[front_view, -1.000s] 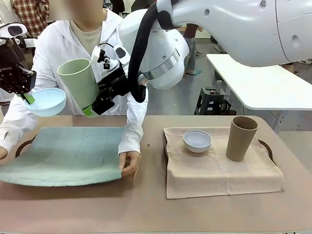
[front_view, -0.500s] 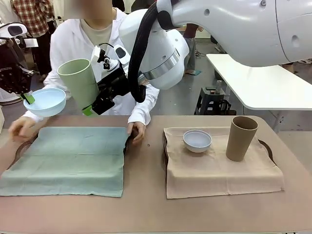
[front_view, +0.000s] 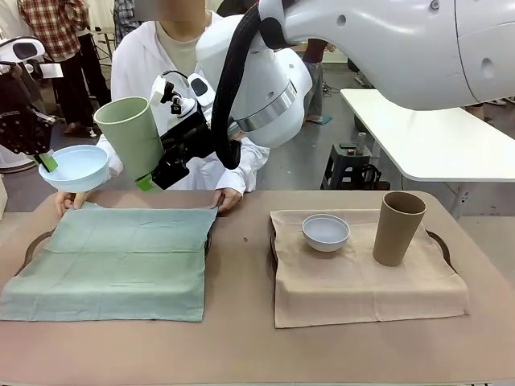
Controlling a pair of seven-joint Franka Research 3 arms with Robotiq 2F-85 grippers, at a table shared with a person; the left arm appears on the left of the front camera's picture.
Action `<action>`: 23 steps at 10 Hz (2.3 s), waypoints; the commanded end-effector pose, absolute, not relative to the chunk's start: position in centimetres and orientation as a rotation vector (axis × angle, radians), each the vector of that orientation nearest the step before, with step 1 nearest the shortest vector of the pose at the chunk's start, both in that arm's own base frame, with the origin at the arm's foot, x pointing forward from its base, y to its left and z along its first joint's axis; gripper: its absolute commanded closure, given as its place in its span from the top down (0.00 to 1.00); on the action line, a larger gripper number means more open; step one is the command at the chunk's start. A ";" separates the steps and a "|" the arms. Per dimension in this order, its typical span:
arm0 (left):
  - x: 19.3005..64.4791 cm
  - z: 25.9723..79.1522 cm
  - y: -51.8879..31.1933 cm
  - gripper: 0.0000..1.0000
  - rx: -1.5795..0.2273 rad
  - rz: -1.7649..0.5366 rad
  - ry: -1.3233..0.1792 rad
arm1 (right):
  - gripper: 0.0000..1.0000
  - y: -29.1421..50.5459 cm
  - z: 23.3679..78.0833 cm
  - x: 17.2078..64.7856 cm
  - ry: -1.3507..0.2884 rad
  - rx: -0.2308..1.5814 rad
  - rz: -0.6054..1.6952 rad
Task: Set up a tray with a mat and arrange the tableware.
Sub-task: Place the Picnic Bowl and Reusable plastic cup back onto the Handle tray in front of the human's position.
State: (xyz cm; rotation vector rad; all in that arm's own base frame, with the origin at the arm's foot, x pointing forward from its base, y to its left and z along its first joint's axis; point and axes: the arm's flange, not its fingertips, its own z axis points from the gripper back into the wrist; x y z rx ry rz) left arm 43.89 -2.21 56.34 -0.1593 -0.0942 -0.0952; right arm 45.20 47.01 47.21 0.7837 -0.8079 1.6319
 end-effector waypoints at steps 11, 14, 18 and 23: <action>43.9 56.3 -2.2 0.04 -0.159 -0.095 -0.094 | 0.78 47.0 47.2 45.2 -0.808 0.784 1.632; 47.4 49.6 -0.8 0.04 -0.184 -0.091 -0.044 | 0.78 45.1 40.5 49.0 -0.882 0.895 1.557; 49.5 42.0 -0.6 0.04 -0.199 -0.088 0.003 | 0.78 46.2 31.1 51.4 -0.908 0.985 1.539; 51.1 37.2 -1.2 0.04 -0.164 -0.063 0.057 | 0.78 48.6 26.1 52.0 -0.846 1.040 1.514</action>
